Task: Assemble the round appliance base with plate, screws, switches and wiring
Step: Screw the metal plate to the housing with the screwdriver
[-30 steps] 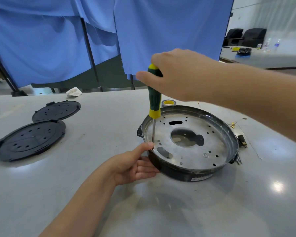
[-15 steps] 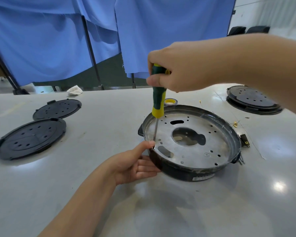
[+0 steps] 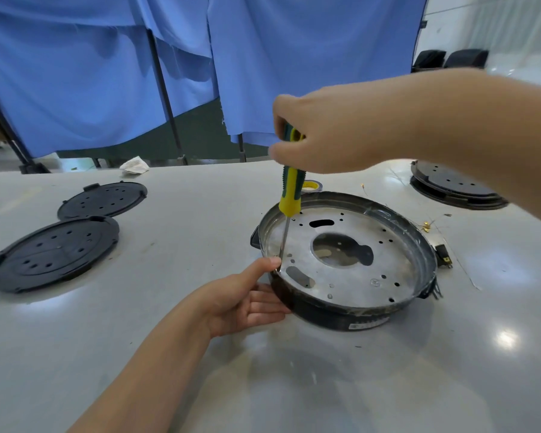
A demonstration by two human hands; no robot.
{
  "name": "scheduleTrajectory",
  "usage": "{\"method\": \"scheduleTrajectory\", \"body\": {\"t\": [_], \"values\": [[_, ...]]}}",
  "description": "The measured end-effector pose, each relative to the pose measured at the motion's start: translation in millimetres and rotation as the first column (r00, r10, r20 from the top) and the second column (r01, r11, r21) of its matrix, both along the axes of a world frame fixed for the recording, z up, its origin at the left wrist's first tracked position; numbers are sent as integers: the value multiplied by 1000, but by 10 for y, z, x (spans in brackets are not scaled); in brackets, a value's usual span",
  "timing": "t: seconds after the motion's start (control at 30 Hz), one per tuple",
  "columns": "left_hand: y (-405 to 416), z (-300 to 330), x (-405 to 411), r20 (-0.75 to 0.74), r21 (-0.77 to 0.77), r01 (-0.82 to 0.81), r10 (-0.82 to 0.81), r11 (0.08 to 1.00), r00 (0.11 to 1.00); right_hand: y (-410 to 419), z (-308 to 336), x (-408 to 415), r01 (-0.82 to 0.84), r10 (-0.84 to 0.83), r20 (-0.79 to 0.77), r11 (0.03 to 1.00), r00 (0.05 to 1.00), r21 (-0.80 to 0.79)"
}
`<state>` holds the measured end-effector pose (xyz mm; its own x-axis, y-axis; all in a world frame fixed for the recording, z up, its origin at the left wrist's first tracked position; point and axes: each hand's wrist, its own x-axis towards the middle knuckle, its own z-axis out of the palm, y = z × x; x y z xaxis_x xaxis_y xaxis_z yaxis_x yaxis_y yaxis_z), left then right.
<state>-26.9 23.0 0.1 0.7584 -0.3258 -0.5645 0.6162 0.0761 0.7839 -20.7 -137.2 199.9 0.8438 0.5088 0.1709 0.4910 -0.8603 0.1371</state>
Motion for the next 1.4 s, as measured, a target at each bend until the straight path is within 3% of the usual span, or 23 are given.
{"method": "scheduleTrajectory", "body": {"t": [0.13,0.3,0.43,0.53,0.73,0.87,0.97,1.07,1.2,1.3,1.4], "values": [[4,-9,2,1,0,-1,1,1000,1000,-30,46,-65,-52,52,-30,998,998,22],[0,-14,8,3,20,0,0,1000,1000,17,-19,-87,-108,131,245,989,961,-106],[2,-16,9,11,13,-4,4,1000,1000,44,-124,-15,-1,-19,376,999,927,53],[-1,-25,14,11,16,-8,8,1000,1000,32,-175,20,72,-125,388,986,913,149],[3,-29,13,15,12,-16,15,1000,1000,8,-200,25,109,-201,322,953,925,283],[17,-30,18,-3,-4,-22,22,1000,1000,-103,-174,36,118,-156,54,895,986,430],[20,-19,23,-4,-17,-17,16,1000,1000,-247,-171,62,185,-112,-159,790,981,584],[31,-21,25,2,-23,-15,15,1000,1000,-429,-204,102,219,-90,-213,657,973,722],[54,-39,32,13,-33,-13,14,999,1000,-786,-322,129,315,-90,-303,363,949,877],[74,-48,43,26,-47,-17,18,999,999,-1079,-549,127,506,-15,-506,62,862,860],[89,-33,43,53,-68,-17,21,998,998,-1301,-853,60,641,189,-622,-57,760,765]]}}
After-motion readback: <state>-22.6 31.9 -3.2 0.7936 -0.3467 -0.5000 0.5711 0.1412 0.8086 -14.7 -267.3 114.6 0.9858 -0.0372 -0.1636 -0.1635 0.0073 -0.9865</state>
